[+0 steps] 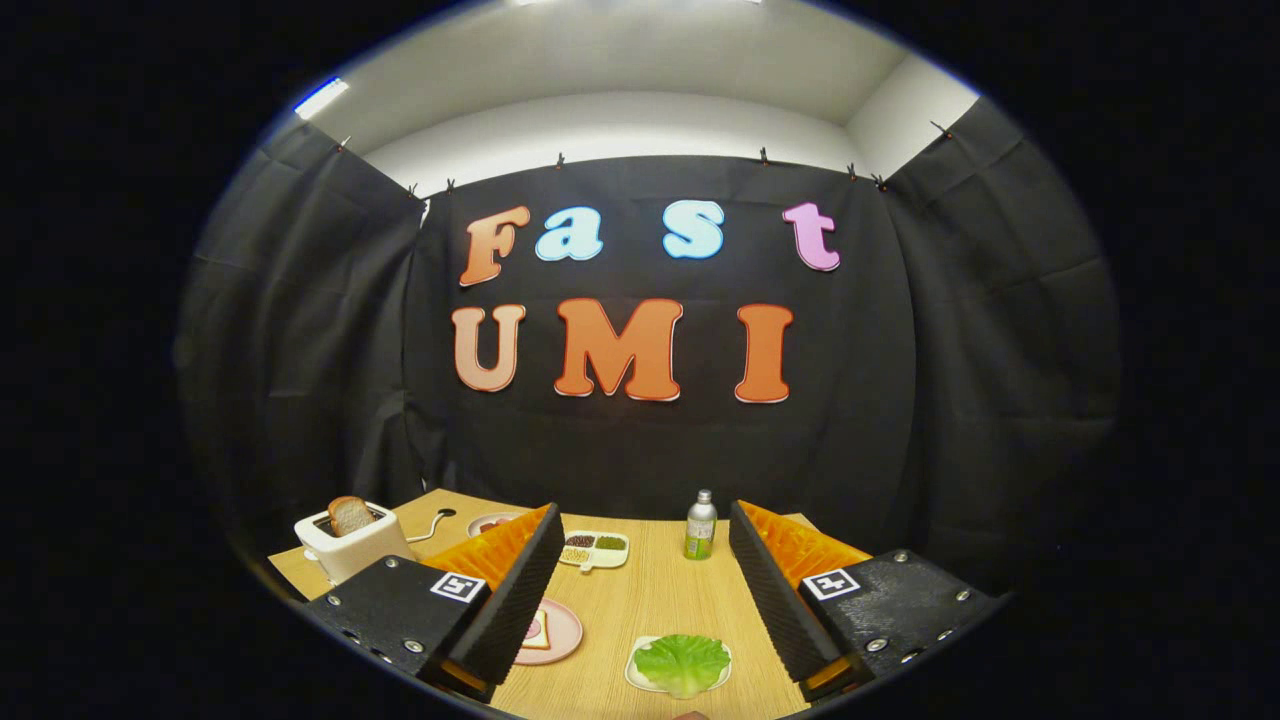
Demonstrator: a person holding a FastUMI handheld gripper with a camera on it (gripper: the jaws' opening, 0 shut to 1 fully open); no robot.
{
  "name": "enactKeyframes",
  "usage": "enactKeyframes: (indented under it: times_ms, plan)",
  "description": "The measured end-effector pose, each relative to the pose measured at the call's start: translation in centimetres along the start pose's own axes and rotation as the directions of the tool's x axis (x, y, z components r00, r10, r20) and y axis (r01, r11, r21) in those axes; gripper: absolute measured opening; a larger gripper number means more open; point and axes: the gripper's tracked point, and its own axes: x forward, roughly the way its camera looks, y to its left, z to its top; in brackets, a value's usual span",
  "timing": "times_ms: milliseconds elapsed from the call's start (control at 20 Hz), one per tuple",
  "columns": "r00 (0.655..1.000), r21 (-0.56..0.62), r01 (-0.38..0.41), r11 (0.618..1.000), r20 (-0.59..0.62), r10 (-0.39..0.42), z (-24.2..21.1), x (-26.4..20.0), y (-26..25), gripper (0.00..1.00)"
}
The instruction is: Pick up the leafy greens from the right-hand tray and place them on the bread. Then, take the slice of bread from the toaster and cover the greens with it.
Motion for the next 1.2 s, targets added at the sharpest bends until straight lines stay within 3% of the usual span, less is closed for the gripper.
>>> enactKeyframes:
  times_ms: [450, 800, 950, 1200]
  plan:
    - [0.966, 0.011, -0.051, 0.999, -0.254, 0.052, -8.3, 3.1, -0.7, 0.99]
    - [0.897, -0.024, -0.116, 0.993, -0.431, 0.095, -14.8, 4.6, -0.7, 1.0]
    - [0.855, -0.025, -0.119, 0.993, -0.51, 0.09, -17.7, 5.5, -1.4, 1.0]
    - [0.751, -0.014, -0.14, 0.99, -0.654, 0.097, -22.9, 6.5, -2.1, 0.99]
